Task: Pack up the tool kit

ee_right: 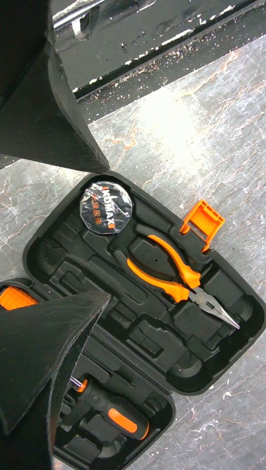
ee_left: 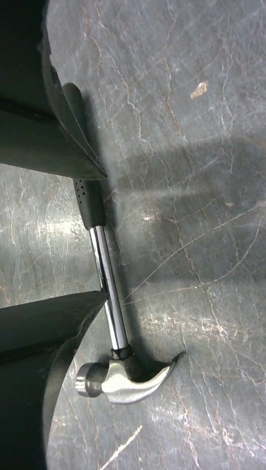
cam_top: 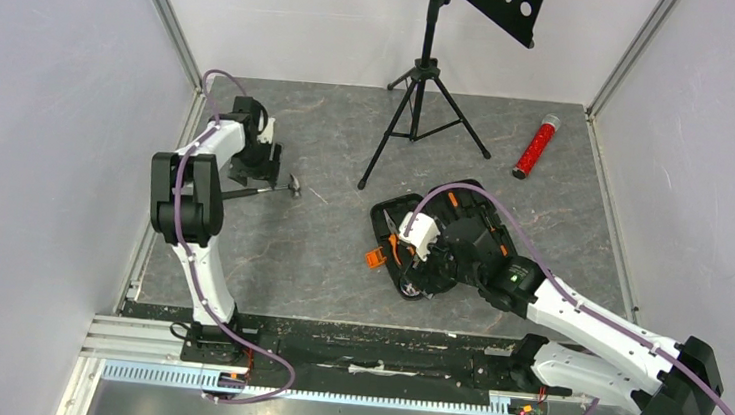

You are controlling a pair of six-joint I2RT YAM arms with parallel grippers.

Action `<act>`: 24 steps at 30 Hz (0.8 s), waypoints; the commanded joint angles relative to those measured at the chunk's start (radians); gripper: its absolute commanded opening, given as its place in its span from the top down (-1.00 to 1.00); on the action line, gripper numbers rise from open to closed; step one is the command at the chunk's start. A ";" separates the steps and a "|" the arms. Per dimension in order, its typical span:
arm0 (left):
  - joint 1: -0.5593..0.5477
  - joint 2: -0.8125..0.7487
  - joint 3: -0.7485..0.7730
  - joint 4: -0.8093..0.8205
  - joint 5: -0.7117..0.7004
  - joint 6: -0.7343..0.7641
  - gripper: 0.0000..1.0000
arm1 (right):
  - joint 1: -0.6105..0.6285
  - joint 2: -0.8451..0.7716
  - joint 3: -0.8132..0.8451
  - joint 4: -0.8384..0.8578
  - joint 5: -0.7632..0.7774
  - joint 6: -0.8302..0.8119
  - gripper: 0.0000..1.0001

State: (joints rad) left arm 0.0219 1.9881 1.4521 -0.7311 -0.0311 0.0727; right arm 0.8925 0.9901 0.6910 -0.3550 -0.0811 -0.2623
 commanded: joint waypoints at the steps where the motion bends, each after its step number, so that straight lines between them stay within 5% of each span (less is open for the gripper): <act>1: 0.029 0.074 0.023 -0.059 0.090 -0.049 -0.52 | -0.003 -0.011 0.011 0.018 0.003 0.002 -0.62; 10: -0.007 0.008 -0.104 -0.120 0.198 -0.158 -0.05 | -0.003 -0.009 0.012 0.047 -0.007 0.014 -0.62; 24: -0.132 -0.416 -0.654 0.119 0.360 -0.553 -0.07 | -0.003 -0.077 -0.051 0.099 0.009 0.100 -0.62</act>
State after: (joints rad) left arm -0.0521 1.6447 0.9123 -0.6701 0.3244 -0.3172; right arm 0.8925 0.9287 0.6476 -0.3054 -0.0811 -0.2050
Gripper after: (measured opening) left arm 0.510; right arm 0.810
